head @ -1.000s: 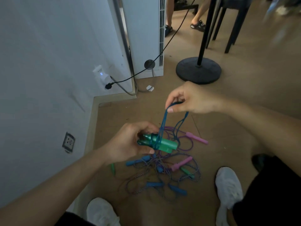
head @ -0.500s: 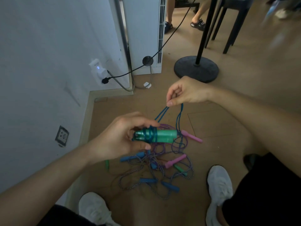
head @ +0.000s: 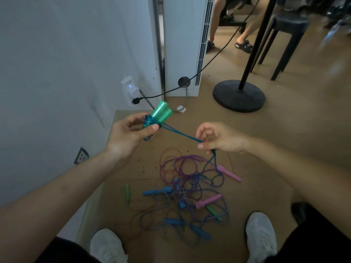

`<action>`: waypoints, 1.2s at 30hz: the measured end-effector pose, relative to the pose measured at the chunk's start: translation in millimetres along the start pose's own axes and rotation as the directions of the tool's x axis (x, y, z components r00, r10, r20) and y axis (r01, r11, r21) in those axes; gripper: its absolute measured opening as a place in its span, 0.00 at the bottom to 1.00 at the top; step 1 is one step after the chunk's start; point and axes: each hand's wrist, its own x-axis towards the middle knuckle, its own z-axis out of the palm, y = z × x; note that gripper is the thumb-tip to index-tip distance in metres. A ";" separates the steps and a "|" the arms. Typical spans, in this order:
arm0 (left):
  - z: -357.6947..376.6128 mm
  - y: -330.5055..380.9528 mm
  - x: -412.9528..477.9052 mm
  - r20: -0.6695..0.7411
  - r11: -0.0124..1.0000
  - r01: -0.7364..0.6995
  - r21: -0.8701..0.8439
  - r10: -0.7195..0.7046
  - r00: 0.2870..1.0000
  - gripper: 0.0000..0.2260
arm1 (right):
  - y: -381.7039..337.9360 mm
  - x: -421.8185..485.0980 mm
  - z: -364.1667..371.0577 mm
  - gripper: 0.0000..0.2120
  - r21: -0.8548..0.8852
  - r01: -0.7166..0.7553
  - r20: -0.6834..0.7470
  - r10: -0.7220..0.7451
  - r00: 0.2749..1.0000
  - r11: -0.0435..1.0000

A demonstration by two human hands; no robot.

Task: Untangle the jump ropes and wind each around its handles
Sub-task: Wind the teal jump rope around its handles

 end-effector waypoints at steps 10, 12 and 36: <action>-18.5 -12.7 31.6 -0.200 0.999 0.001 0.053 0.010 0.980 0.16 | -8.4 -11.4 40.1 0.06 -0.018 0.020 -0.078 -0.021 0.997 1.000; -21.9 -12.2 34.0 -0.244 0.993 -0.027 0.115 0.054 0.968 0.16 | -9.9 -13.2 41.4 0.06 -0.035 0.000 -0.080 -0.003 0.997 0.999; 12.5 -27.8 -18.9 0.700 0.562 -0.662 0.496 0.192 0.688 0.20 | -47.7 -19.6 -18.3 0.03 -0.375 0.241 -0.237 -0.344 0.909 0.895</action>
